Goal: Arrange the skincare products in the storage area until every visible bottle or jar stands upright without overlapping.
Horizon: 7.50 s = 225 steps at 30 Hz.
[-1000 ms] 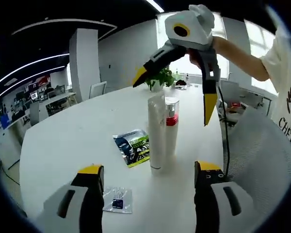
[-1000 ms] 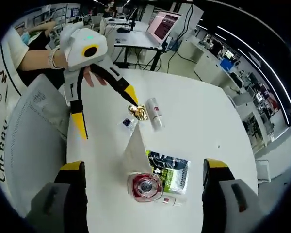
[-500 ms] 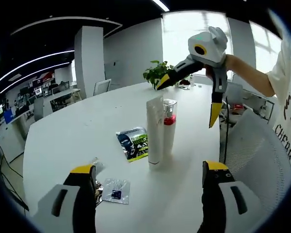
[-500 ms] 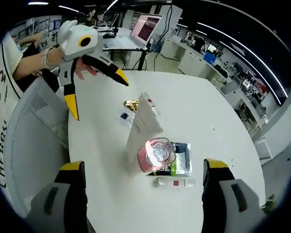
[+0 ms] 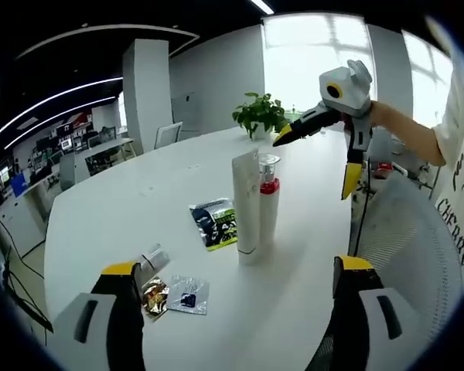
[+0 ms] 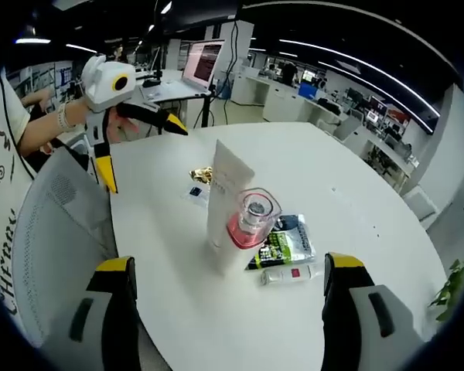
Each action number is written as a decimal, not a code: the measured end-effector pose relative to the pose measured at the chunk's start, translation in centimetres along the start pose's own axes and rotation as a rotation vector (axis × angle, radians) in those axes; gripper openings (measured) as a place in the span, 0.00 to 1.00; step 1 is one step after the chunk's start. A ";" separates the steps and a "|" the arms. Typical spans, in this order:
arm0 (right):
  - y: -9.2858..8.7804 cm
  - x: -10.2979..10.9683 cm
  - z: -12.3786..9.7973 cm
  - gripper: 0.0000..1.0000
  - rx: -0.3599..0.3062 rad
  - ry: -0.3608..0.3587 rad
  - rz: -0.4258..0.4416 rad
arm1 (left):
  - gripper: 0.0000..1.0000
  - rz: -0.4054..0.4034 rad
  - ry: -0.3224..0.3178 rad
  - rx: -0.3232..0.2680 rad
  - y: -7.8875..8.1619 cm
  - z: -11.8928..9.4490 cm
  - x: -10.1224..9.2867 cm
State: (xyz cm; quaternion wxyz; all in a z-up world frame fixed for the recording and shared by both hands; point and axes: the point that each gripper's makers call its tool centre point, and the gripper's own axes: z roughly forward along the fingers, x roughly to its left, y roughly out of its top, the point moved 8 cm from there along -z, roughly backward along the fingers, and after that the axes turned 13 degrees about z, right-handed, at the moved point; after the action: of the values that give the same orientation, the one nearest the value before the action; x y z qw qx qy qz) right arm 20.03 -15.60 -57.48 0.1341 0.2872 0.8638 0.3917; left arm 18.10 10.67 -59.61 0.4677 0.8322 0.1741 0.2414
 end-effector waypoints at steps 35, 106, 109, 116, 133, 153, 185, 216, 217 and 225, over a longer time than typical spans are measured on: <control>-3.5 -2.2 0.8 1.00 -0.078 0.003 0.118 | 0.99 -0.092 0.072 0.003 -1.9 -1.1 -0.7; -5.4 -13.9 12.9 0.91 0.209 0.069 0.086 | 0.99 -0.165 0.144 0.043 -2.6 -2.1 -1.1; -5.4 -13.9 12.8 0.91 0.207 0.072 0.083 | 0.99 -0.156 0.138 0.050 -2.5 -2.1 -1.2; -6.1 -13.5 11.8 0.90 0.224 0.064 0.086 | 0.99 -0.135 0.118 0.049 -2.3 -1.8 -1.4; -8.6 -10.0 8.1 0.88 0.226 0.050 0.079 | 0.99 -0.120 0.061 0.005 -1.2 -0.8 -2.9; -9.4 -2.2 7.1 0.88 0.187 0.117 0.023 | 0.98 -0.105 -0.054 0.026 -0.5 0.7 -5.0; -10.9 -0.8 6.6 0.87 0.225 0.131 0.031 | 0.98 -0.102 -0.121 0.036 -0.1 1.8 -6.0; -8.0 5.3 10.2 0.87 0.240 0.257 -0.096 | 0.84 -0.205 -0.279 0.119 -2.0 5.7 -6.2; -7.9 5.5 10.3 0.87 0.239 0.262 -0.101 | 0.82 -0.204 -0.281 0.132 -1.9 5.9 -6.5; -6.9 7.0 11.5 0.87 0.228 0.284 -0.147 | 0.61 -0.250 -0.304 0.193 -2.5 6.5 -6.6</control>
State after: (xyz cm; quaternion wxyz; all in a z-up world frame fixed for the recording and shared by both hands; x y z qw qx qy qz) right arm 16.95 -8.18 -70.29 0.0058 0.1785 0.9314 0.3171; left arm 16.13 3.99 -66.24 0.4331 0.8719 0.2256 0.0353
